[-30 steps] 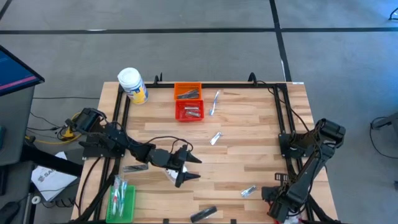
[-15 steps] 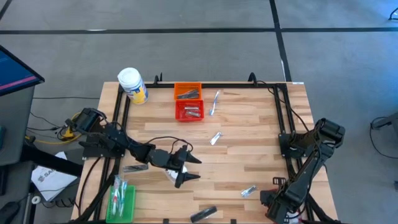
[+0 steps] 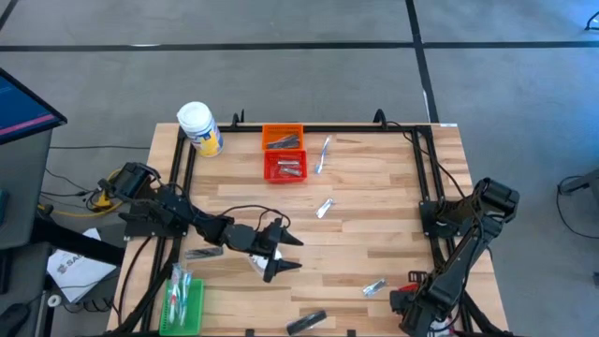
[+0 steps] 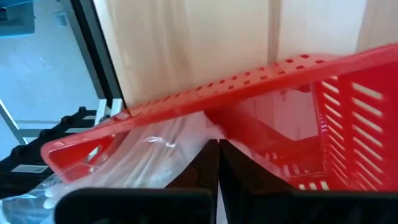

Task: Pick & Place Travel size toiletries
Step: Put the cotton pack into the bottom red basket, then put the nail cutter into the top red basket

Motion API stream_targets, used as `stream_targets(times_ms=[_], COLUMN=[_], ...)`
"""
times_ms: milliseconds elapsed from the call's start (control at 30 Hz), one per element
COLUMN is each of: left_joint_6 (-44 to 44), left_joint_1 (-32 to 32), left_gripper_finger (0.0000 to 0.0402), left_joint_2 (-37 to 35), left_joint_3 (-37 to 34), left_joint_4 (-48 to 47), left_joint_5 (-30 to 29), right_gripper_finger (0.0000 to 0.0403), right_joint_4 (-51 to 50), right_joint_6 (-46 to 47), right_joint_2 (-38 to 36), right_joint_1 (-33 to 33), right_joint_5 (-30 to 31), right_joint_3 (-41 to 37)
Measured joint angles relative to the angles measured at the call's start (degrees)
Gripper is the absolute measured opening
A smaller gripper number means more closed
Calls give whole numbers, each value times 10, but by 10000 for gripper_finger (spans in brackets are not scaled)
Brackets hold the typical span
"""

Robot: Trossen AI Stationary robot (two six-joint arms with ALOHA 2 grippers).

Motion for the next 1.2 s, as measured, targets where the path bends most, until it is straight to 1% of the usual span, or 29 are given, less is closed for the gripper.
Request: stream_targets(times_ms=[200, 400, 667, 833, 1033, 1200], left_joint_6=[0, 0, 0, 0, 0, 0], left_joint_1=[0, 0, 0, 0, 0, 0], left_gripper_finger=[319, 319, 319, 319, 319, 319], left_joint_2=[0, 0, 0, 0, 0, 0], left_joint_3=[0, 0, 0, 0, 0, 0], left_joint_4=[0, 0, 0, 0, 0, -2], left_joint_5=[2, 1, 1, 1, 10, 17], right_gripper_finger=[0, 0, 0, 0, 0, 0], right_joint_4=[-43, -57, -81, -121, -122, -120], right_joint_6=[1, 5, 17, 21, 21, 16], right_joint_2=[0, -10, -38, -73, -110, -106], right_joint_1=[0, 0, 5, 14, 10, -4], right_joint_5=[17, 23, 59, 132, 229, 245], right_joint_3=[0, 2, 38, 68, 72, 72])
